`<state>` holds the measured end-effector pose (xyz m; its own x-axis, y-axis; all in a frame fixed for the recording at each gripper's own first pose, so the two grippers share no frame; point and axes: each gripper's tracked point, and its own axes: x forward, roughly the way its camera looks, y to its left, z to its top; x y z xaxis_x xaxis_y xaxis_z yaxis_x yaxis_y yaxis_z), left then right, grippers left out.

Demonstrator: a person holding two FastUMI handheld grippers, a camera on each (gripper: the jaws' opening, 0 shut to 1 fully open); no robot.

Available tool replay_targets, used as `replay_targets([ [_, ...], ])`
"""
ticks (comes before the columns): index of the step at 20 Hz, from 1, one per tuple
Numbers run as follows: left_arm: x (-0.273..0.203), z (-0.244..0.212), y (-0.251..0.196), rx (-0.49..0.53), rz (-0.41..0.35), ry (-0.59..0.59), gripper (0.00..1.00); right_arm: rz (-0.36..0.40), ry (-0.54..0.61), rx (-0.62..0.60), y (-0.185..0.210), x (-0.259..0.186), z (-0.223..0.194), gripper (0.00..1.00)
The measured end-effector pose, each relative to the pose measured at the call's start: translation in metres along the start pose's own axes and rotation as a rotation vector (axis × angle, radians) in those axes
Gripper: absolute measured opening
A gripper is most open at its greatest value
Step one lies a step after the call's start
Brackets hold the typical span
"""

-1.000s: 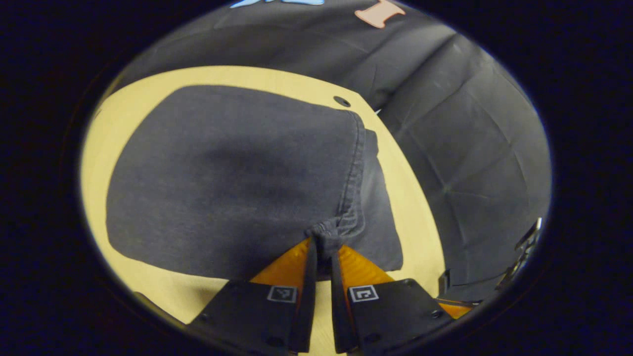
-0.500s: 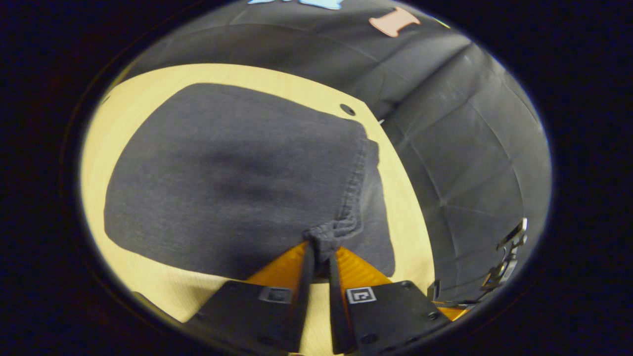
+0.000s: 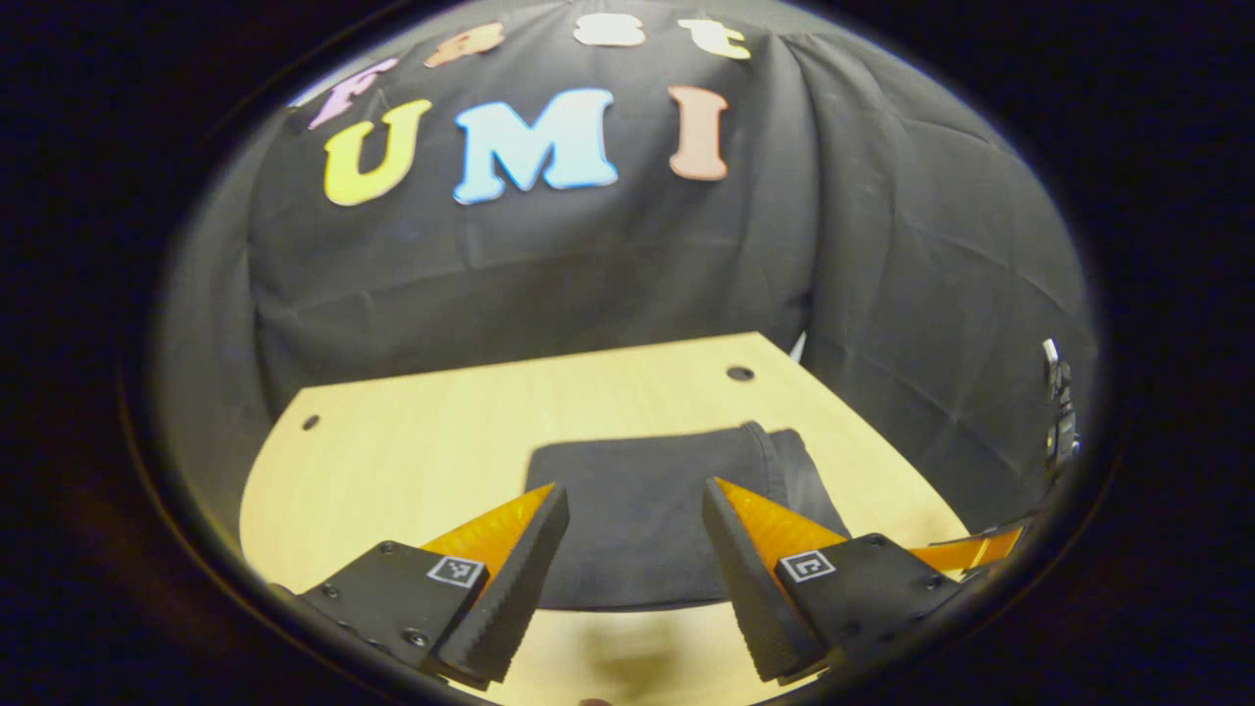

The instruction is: Grasp the waist and the cuffs of the jeans and fold them to make the two legs overlap; first hold the waist and fold one-third of the jeans toward the cuffs, then hold the cuffs and fold the remaining one-third in the same direction to finish folding.

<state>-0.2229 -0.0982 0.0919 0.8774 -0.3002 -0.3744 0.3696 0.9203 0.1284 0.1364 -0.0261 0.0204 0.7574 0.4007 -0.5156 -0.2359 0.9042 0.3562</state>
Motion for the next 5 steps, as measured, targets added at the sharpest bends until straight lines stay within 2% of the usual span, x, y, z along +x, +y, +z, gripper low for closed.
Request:
replay_targets([
  [2,-0.046,0.043,0.028,0.061,0.068,-0.152,0.94,0.003,-0.144,-0.034,0.015,-0.040,0.034,0.97],
  [3,-0.070,0.072,0.041,0.082,0.118,-0.282,0.94,0.010,-0.252,-0.071,0.023,-0.068,0.056,0.97],
  [4,-0.092,0.097,0.049,0.070,0.148,-0.414,0.94,0.023,-0.396,-0.114,0.034,-0.099,0.081,0.97],
  [5,-0.110,0.111,0.053,0.039,0.153,-0.506,0.87,0.011,-0.548,-0.165,0.037,-0.132,0.103,0.97],
])
